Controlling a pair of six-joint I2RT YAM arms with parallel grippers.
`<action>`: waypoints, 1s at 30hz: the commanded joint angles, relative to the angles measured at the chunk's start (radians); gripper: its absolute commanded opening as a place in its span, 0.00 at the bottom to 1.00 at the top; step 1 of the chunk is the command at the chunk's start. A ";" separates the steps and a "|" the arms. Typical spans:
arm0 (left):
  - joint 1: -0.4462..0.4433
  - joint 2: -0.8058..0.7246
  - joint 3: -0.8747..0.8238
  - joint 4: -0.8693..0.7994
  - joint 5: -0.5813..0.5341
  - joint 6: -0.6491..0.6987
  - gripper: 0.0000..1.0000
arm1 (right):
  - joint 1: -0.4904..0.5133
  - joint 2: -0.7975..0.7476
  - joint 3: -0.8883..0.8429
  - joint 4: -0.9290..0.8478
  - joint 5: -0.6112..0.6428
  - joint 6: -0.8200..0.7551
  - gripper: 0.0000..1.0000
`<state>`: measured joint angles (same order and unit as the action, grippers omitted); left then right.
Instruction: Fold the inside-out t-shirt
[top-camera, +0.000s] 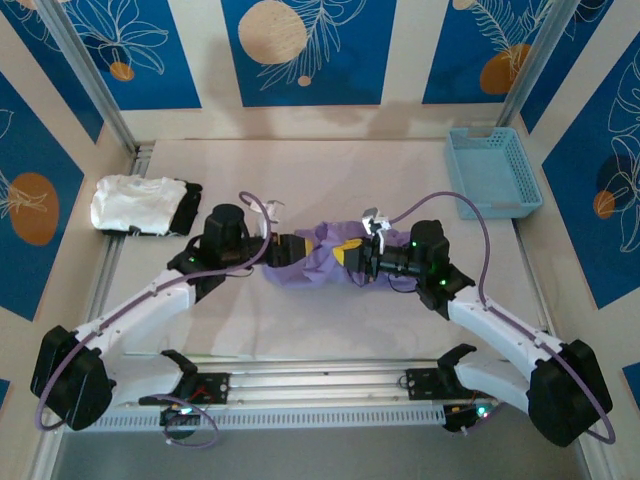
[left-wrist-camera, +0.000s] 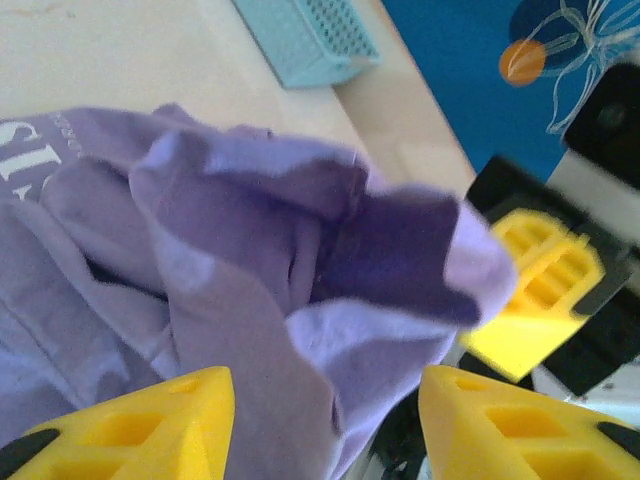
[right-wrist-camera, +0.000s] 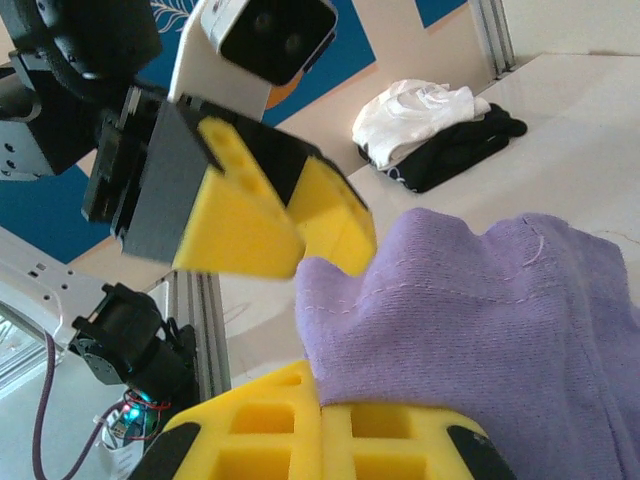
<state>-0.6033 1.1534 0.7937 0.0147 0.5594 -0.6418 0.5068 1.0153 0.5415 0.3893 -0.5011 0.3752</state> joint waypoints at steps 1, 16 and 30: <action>-0.025 -0.011 0.008 -0.076 -0.011 0.085 0.52 | -0.008 -0.024 -0.012 0.013 -0.020 0.013 0.00; -0.041 -0.026 0.002 0.070 -0.093 0.198 0.00 | -0.004 -0.113 -0.098 -0.048 0.098 -0.008 0.01; -0.065 -0.210 -0.408 0.381 -0.094 0.207 0.00 | 0.185 -0.333 -0.261 -0.362 0.502 0.002 0.32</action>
<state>-0.6487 0.9535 0.4278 0.3294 0.4736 -0.4530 0.6727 0.7139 0.2596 0.1295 -0.0914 0.3748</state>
